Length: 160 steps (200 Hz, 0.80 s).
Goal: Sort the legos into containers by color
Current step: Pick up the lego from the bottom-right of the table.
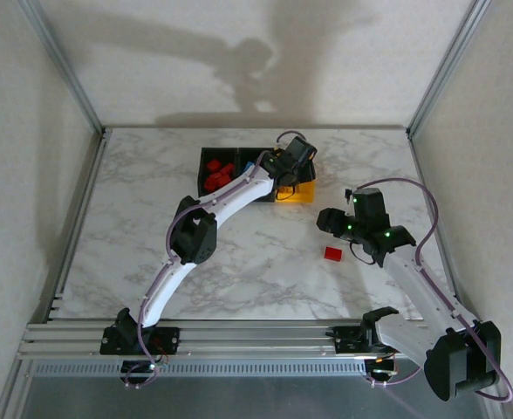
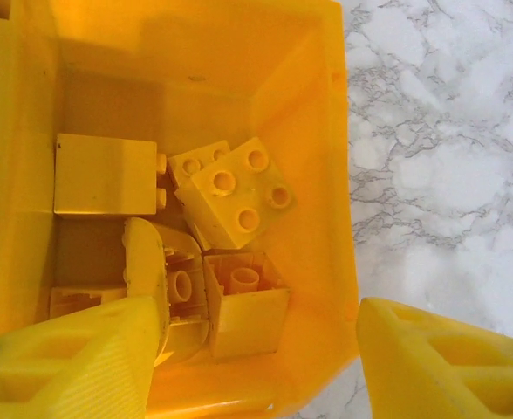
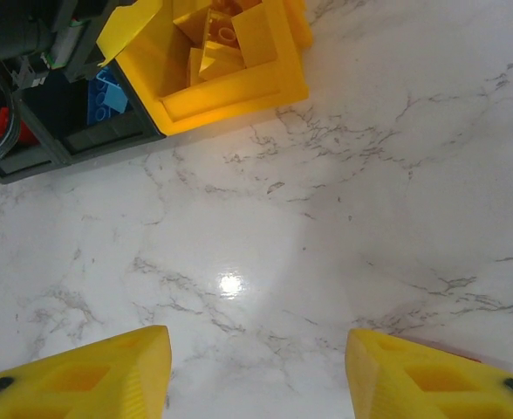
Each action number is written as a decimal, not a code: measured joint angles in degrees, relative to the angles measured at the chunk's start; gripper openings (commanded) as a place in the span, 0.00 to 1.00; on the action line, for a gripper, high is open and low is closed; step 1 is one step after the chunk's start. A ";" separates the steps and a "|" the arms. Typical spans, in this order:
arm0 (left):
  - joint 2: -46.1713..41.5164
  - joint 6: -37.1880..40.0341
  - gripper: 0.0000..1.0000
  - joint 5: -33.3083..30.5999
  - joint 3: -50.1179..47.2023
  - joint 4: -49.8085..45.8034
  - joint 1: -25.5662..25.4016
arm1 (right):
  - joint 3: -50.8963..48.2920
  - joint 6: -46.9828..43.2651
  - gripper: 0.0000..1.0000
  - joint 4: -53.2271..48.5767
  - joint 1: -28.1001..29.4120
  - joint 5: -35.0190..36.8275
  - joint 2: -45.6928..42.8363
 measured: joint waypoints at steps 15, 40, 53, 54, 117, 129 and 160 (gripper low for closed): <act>-2.71 0.44 0.63 0.00 -3.15 0.46 -0.17 | 0.00 0.52 0.62 -0.42 0.00 0.52 -0.35; -11.10 1.14 0.66 0.00 -12.46 2.64 -0.70 | 0.00 1.57 0.64 -1.81 -0.11 1.73 -0.61; -16.74 1.31 0.66 0.20 -18.56 4.70 -1.14 | 0.02 2.19 0.67 -2.80 -0.11 2.91 -0.48; -17.11 1.33 0.66 0.22 -18.91 4.79 -1.18 | 0.02 2.21 0.67 -2.93 -0.11 2.97 -0.46; -43.32 1.44 0.75 4.76 -52.04 18.43 -2.05 | 0.44 5.51 0.69 -8.17 -0.31 7.74 6.58; -46.16 1.18 0.75 5.81 -57.55 20.44 -2.05 | 0.20 5.86 0.69 -8.66 -0.31 8.37 7.43; -52.02 0.07 0.78 7.41 -70.07 24.17 -2.38 | -1.09 6.27 0.70 -8.76 -0.31 8.79 9.35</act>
